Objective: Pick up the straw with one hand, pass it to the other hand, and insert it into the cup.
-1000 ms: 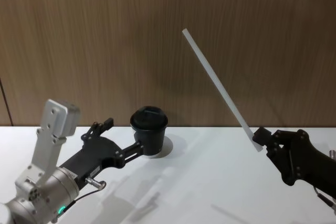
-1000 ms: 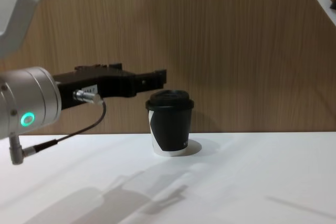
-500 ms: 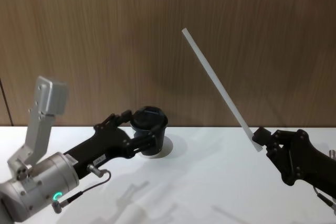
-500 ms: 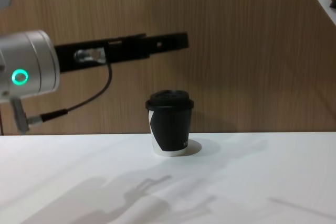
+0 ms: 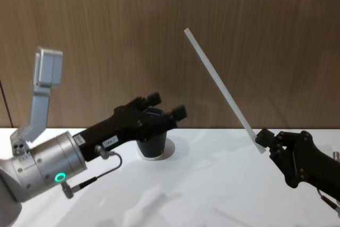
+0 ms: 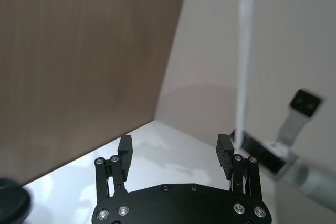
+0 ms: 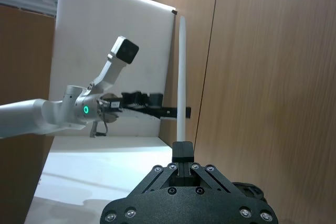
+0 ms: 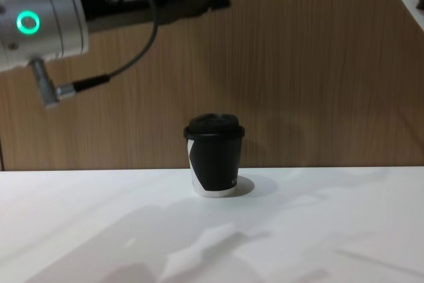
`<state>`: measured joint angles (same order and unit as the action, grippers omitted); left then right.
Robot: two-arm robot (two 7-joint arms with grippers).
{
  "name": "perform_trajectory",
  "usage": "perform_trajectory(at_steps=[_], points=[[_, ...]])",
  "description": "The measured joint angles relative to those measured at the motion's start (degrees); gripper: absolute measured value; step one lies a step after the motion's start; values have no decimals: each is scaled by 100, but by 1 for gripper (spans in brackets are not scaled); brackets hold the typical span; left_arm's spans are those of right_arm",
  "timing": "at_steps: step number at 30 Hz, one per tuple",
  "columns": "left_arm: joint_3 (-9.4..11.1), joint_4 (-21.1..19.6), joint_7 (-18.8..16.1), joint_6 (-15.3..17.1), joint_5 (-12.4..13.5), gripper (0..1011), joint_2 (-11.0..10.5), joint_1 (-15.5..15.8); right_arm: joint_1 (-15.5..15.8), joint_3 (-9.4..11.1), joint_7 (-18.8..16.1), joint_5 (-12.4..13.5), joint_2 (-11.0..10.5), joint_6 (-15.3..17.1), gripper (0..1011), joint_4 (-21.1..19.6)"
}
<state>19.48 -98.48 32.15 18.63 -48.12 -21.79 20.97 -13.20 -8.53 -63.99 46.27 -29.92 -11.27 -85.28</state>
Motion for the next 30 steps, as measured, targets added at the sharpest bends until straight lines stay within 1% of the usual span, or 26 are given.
perform_trajectory(at_steps=[4, 5, 6, 11, 19, 30], points=[[22, 40, 257, 153, -309, 1002, 87, 168, 0, 0, 0, 0, 0, 0, 0, 0], [22, 40, 257, 153, -309, 1002, 87, 168, 0, 0, 0, 0, 0, 0, 0, 0], [33, 57, 331, 203, -407, 1002, 123, 226, 0, 0, 0, 0, 0, 0, 0, 0], [72, 100, 513, 329, -660, 1002, 217, 388, 0, 0, 0, 0, 0, 0, 0, 0], [135, 134, 643, 426, -857, 1002, 284, 529, 0, 0, 0, 0, 0, 0, 0, 0], [257, 221, 681, 431, -894, 1002, 332, 671, 0, 0, 1, -1, 0, 0, 0, 0]])
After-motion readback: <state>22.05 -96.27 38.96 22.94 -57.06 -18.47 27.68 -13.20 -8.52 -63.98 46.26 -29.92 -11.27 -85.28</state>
